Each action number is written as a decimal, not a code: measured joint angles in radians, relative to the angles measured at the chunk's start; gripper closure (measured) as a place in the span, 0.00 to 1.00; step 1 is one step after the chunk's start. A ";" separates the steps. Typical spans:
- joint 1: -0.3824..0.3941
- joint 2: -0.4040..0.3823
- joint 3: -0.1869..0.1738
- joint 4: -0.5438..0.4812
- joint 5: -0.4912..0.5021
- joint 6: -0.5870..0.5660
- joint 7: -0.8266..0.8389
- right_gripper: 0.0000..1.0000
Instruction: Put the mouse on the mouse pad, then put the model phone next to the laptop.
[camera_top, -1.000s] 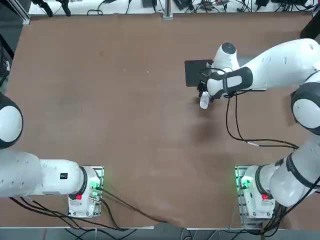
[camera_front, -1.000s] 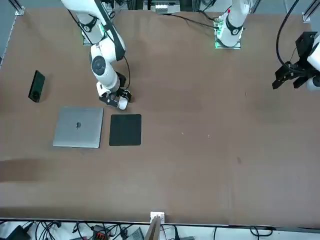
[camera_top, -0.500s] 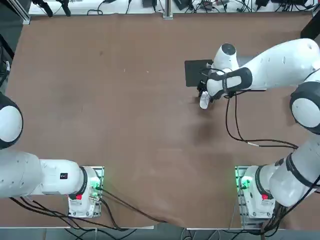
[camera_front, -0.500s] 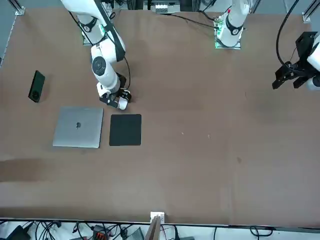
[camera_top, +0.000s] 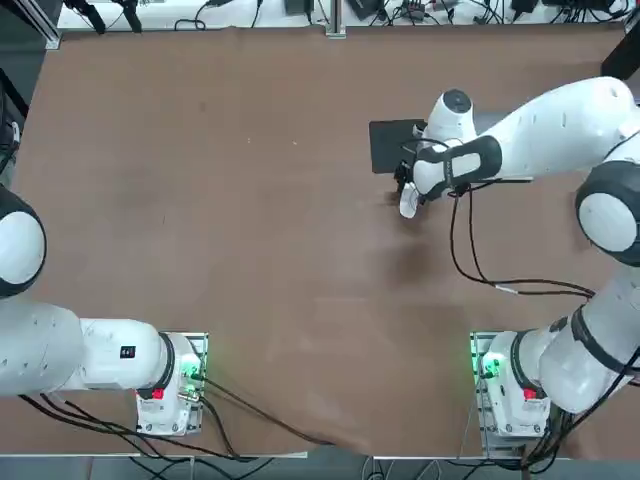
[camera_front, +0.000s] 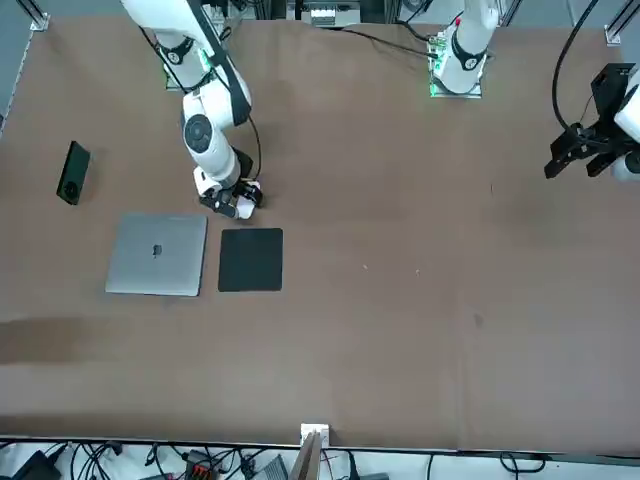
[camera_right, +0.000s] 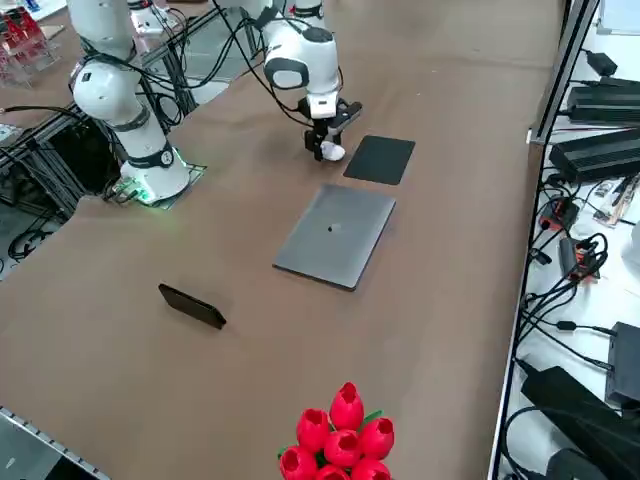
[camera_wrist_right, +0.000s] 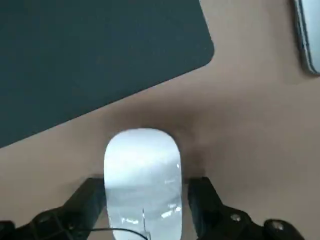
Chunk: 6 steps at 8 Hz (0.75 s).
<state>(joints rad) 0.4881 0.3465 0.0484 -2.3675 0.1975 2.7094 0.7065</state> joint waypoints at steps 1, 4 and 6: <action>0.000 0.013 0.000 0.000 0.000 0.019 0.001 0.02; 0.000 -0.002 0.000 0.001 0.000 0.021 0.001 0.21; 0.000 -0.001 -0.001 0.010 -0.001 0.008 -0.001 0.21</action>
<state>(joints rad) 0.4885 0.3452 0.0478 -2.3574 0.1968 2.7176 0.7058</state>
